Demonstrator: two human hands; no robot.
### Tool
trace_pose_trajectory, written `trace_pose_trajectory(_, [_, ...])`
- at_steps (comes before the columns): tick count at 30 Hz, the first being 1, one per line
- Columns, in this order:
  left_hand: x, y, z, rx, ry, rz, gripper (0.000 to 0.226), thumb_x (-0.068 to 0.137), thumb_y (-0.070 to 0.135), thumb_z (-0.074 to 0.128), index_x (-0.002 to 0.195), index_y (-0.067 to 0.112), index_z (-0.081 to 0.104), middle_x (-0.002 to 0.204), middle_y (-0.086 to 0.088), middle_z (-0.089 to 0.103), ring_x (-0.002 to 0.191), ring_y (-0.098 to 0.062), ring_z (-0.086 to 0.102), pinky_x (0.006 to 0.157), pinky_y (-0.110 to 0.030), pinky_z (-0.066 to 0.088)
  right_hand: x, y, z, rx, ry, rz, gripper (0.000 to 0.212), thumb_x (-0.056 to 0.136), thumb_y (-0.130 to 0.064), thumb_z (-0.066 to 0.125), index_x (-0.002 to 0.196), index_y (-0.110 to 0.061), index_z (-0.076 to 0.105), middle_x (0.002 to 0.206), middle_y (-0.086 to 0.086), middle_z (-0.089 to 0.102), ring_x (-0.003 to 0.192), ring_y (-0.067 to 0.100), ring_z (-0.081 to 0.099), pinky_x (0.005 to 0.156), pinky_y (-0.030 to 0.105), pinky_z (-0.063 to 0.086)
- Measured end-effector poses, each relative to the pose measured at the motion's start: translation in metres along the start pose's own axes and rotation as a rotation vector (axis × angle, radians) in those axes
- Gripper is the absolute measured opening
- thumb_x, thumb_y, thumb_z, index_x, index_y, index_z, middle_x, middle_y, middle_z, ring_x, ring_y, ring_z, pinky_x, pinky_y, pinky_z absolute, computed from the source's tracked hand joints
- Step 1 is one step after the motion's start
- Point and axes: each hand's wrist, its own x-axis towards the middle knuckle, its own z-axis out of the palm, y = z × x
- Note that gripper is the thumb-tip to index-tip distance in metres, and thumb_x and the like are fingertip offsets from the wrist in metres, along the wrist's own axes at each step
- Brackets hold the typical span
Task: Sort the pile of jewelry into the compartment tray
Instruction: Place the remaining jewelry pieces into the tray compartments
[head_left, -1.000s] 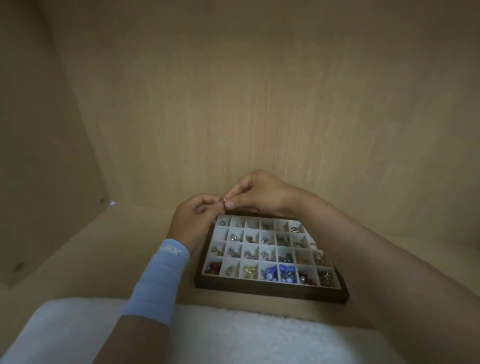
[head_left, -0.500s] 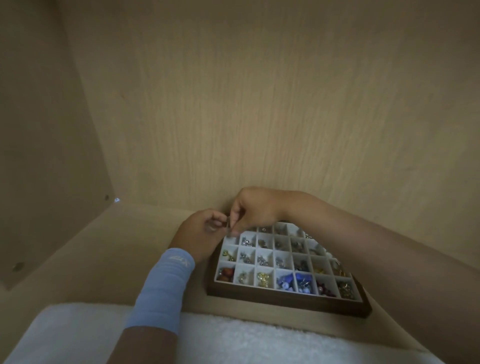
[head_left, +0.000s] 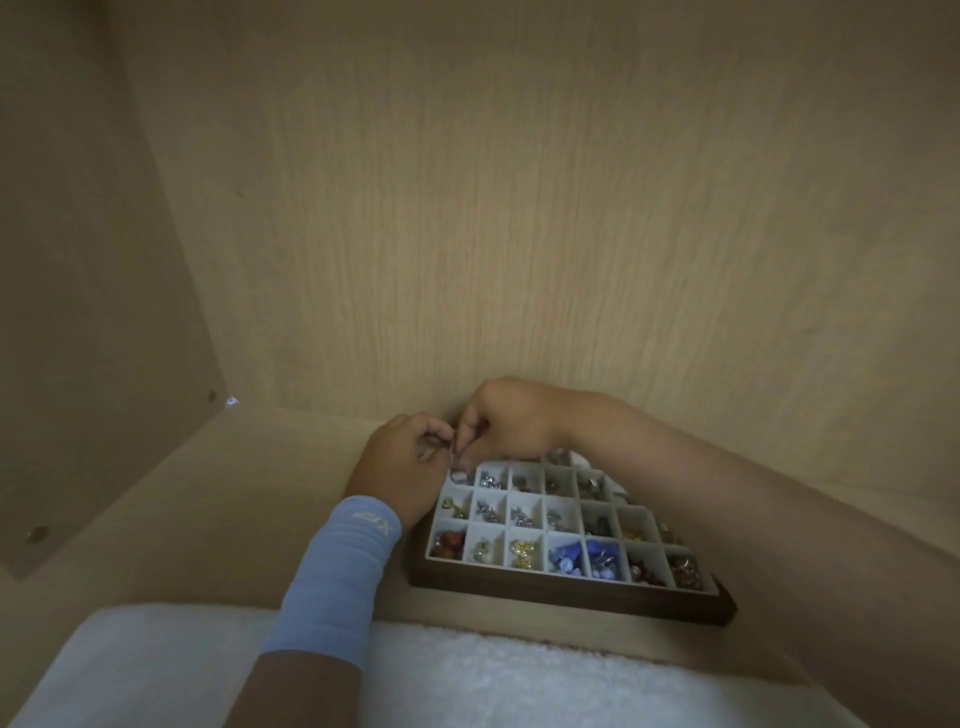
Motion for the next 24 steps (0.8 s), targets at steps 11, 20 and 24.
trace_pose_trajectory(11, [-0.012, 0.06, 0.021, 0.075, -0.038, 0.261, 0.016, 0.088, 0.015, 0.06, 0.094, 0.029, 0.064, 0.092, 0.017, 0.058, 0.094, -0.008, 0.053, 0.083, -0.023, 0.042, -0.135, 0.086, -0.029, 0.26, 0.382, 0.229, 0.005, 0.09, -0.022, 0.072, 0.091, -0.024, 0.077, 0.077, -0.019, 0.068, 0.065, -0.017, 0.059, 0.06, 0.005, 0.039])
trace_pose_trajectory(20, [-0.022, 0.121, 0.106, 0.259, -0.367, 0.412, 0.028, 0.093, 0.031, 0.056, 0.12, 0.036, 0.06, 0.123, 0.012, 0.057, 0.118, -0.009, 0.045, 0.103, -0.036, 0.041, -0.179, 0.146, 0.009, 0.212, 0.276, 0.432, 0.015, 0.085, -0.013, 0.073, 0.089, -0.026, 0.079, 0.087, -0.009, 0.075, 0.077, 0.0, 0.065, 0.069, 0.009, 0.048])
trace_pose_trajectory(24, [-0.02, 0.13, 0.135, 0.329, -0.396, 0.454, 0.032, 0.092, 0.032, 0.056, 0.124, 0.035, 0.06, 0.134, 0.012, 0.052, 0.126, -0.012, 0.04, 0.108, -0.036, 0.036, -0.179, 0.154, 0.017, 0.297, 0.272, 0.431, 0.013, 0.079, -0.015, 0.08, 0.086, -0.026, 0.079, 0.077, -0.014, 0.072, 0.071, -0.002, 0.064, 0.069, 0.013, 0.047])
